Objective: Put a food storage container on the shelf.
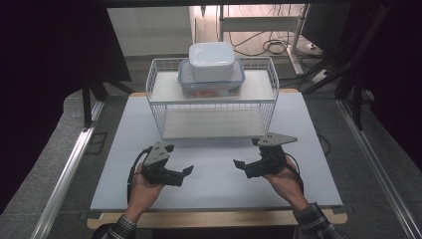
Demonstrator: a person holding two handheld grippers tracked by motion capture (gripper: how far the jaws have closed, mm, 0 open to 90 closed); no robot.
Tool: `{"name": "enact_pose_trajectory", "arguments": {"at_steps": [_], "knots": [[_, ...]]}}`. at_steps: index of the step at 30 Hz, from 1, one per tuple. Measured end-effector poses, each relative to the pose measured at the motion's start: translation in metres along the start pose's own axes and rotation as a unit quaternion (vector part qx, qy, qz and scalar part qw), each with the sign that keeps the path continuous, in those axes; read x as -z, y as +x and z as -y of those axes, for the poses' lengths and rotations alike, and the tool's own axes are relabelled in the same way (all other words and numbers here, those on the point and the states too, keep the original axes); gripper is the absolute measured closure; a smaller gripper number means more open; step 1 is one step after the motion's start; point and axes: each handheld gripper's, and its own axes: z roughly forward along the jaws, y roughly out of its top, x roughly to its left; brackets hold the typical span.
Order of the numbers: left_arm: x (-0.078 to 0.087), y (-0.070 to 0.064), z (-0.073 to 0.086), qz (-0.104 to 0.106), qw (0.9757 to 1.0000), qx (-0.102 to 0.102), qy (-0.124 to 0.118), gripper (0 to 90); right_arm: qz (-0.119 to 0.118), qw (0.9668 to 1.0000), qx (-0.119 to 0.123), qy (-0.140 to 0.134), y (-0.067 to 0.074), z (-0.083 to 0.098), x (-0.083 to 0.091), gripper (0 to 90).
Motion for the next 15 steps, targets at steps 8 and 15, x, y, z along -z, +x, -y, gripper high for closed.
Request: {"name": "enact_pose_trajectory", "arguments": {"at_steps": [8,15], "knots": [[0.003,0.001,0.015,-0.017,0.9998,0.001,0.010,3.6,0.009,0.9999,-0.001,0.012,-0.004,0.019,0.004,0.0],[0.002,0.000,0.029,-0.023,0.9995,0.003,0.023,3.6,0.018,0.9994,-0.002,0.029,-0.007,0.036,0.005,0.0]]}}
